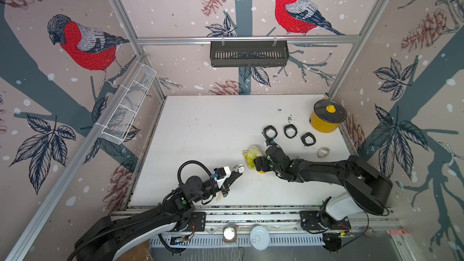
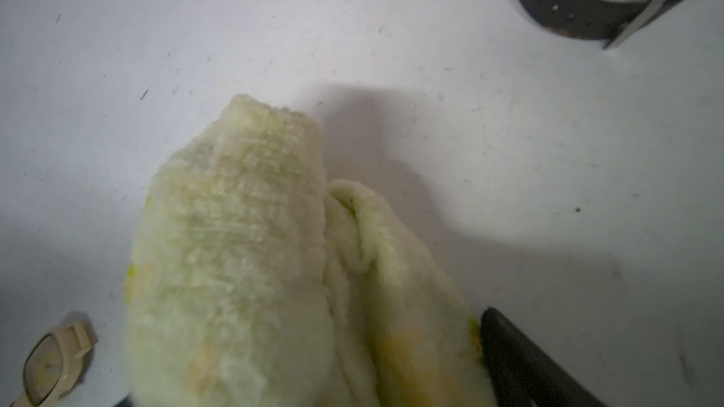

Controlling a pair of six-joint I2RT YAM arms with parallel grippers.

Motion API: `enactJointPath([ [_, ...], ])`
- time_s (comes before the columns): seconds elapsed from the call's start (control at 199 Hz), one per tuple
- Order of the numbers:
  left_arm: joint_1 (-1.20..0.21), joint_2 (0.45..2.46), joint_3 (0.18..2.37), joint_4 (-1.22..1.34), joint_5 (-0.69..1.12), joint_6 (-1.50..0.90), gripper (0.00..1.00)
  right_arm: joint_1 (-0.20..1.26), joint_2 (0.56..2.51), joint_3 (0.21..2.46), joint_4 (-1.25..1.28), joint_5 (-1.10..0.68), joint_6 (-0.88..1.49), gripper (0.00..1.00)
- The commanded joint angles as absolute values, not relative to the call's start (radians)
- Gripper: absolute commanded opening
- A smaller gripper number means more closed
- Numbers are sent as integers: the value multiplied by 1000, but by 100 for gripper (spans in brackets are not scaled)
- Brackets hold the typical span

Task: Wipe the watch dial
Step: Pick up the cleaning item at the center of the board, then wipe the dirt from the watch dial.

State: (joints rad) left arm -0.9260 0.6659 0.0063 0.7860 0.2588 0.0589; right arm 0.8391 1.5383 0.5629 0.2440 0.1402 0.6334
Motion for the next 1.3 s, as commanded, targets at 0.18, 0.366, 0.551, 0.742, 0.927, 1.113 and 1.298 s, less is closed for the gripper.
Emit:
enactJointPath([
  [0.18,-925,677,-37,865,226,108,0,853,1686,655,314,197,600,39],
  [0.366,-925,702,-36,871,216,103,0,869,1596,617,369,194,539,2],
  [0.551,-925,698,-30,854,224,89,0,988,1318,618,302,340,322,2],
  [0.742,-925,655,-49,849,163,77,0,1043,1122,615,277,315,186,2],
  [0.927,-925,635,-64,863,154,74,0,1128,1063,588,398,184,135,1],
  [1.113,-925,646,-66,890,182,62,0,1220,1057,593,459,166,97,1],
  [1.298,-925,663,-58,904,171,29,0,1251,1012,560,499,154,85,1],
])
